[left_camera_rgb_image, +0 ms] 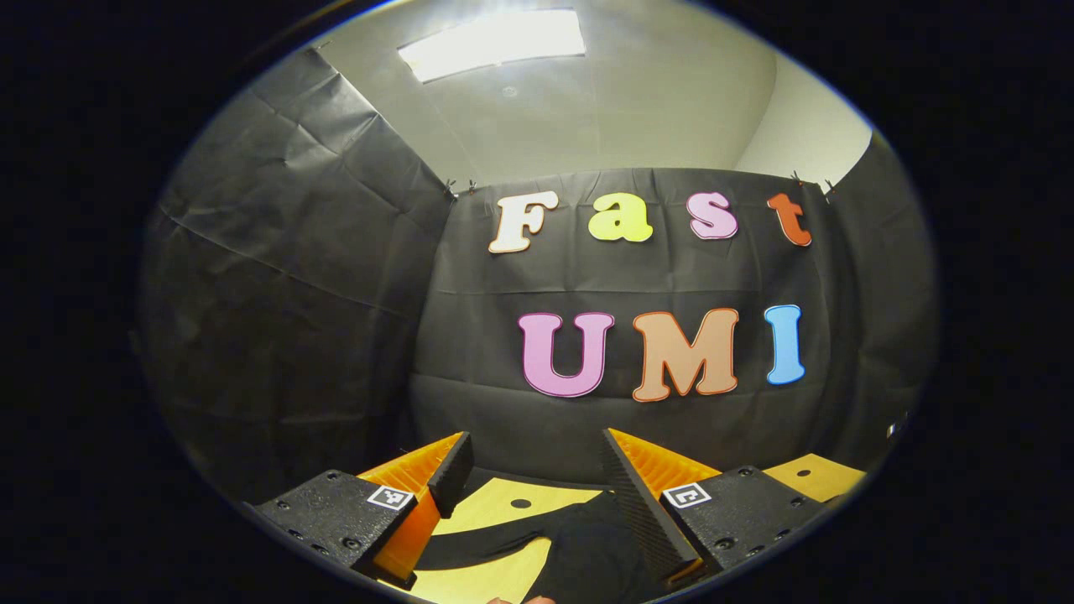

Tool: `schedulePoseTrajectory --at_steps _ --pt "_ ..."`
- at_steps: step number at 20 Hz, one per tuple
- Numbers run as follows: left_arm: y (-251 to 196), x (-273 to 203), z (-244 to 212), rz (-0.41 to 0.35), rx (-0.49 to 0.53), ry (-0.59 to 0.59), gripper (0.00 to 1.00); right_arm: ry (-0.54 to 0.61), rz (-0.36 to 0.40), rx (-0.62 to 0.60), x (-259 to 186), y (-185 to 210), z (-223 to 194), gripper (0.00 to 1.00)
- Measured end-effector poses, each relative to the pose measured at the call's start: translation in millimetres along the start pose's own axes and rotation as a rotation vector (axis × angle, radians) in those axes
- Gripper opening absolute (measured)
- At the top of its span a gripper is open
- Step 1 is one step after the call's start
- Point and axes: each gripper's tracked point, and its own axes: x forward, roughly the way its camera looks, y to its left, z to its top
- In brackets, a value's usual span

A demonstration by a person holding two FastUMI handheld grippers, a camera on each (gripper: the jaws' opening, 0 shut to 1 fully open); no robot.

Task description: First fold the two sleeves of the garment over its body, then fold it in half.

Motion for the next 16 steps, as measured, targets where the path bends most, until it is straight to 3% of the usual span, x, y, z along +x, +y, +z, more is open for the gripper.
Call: schedulePoseTrajectory --at_steps 5,16 --pt "18 -3 -3 0.027 -0.023 0.006 0.92 -0.088 0.044 -0.034 -17 31 67 0.03" --pt "83 -8 -16 0.099 -0.02 0.03 0.93 -0.258 0.206 -0.174 -17 187 196 0.02"
